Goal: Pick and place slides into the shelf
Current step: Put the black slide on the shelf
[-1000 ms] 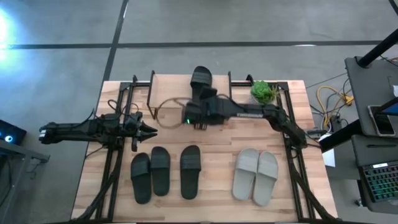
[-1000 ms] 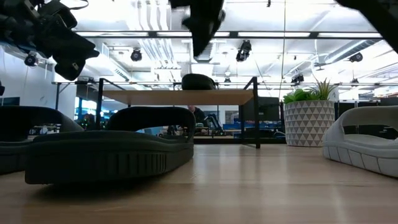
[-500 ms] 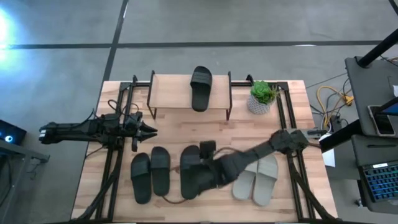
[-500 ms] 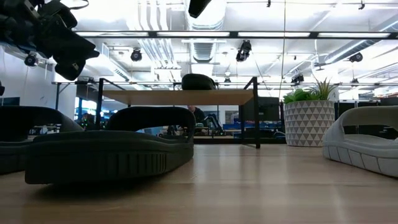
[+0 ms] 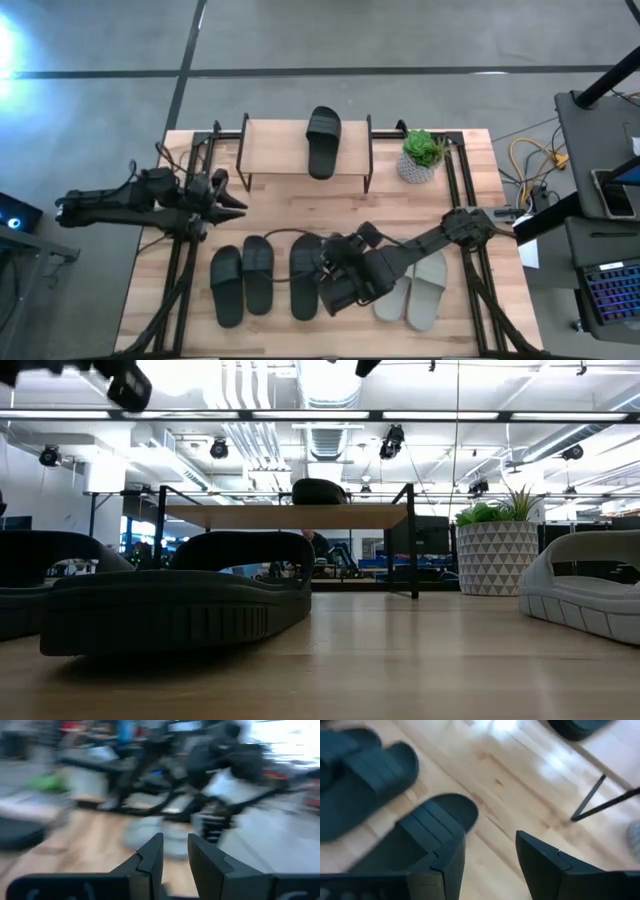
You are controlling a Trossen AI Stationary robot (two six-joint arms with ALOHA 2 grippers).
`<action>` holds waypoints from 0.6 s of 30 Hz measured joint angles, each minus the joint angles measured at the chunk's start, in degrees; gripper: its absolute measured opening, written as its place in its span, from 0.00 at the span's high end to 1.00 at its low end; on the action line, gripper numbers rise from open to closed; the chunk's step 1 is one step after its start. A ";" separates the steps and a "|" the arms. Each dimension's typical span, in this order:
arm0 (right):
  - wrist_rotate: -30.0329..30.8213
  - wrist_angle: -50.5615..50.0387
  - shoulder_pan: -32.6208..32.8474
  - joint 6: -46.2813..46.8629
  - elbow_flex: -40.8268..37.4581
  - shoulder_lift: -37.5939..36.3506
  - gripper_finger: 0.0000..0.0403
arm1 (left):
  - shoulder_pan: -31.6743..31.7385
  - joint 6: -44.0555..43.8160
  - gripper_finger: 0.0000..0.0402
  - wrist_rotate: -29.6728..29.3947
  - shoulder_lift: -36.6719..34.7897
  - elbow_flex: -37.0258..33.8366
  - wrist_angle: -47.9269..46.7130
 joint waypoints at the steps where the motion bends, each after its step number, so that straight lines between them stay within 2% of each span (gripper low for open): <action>1: 1.56 0.42 0.26 2.01 -0.11 -0.61 0.59 | 0.00 -0.02 0.81 3.29 1.86 0.73 1.48; 3: 6.98 1.18 1.01 5.05 -0.12 -2.85 0.59 | -0.08 0.06 0.81 8.13 6.45 1.16 3.49; 5: 12.04 1.08 2.13 5.71 -0.04 -6.19 0.59 | -0.07 -0.11 0.81 9.86 11.04 1.16 5.20; 6: 12.49 1.10 2.62 5.66 0.08 -7.95 0.59 | -0.11 -0.50 0.81 9.86 13.12 1.16 5.51; 7: 11.74 1.11 3.33 5.35 0.11 -9.66 0.59 | -0.11 -1.48 0.81 9.88 15.16 1.16 5.62; 11: 2.48 2.37 6.74 -1.45 -0.15 -13.73 0.59 | -0.11 -7.08 0.81 9.79 22.55 0.83 9.42; 15: 4.74 -0.16 12.07 -3.06 -0.79 -15.86 0.59 | -0.15 -13.43 0.81 9.49 27.24 1.07 21.98; 18: 5.64 -0.13 15.31 -2.34 -6.61 -18.24 0.60 | -0.20 -17.32 0.81 8.13 30.65 1.05 34.98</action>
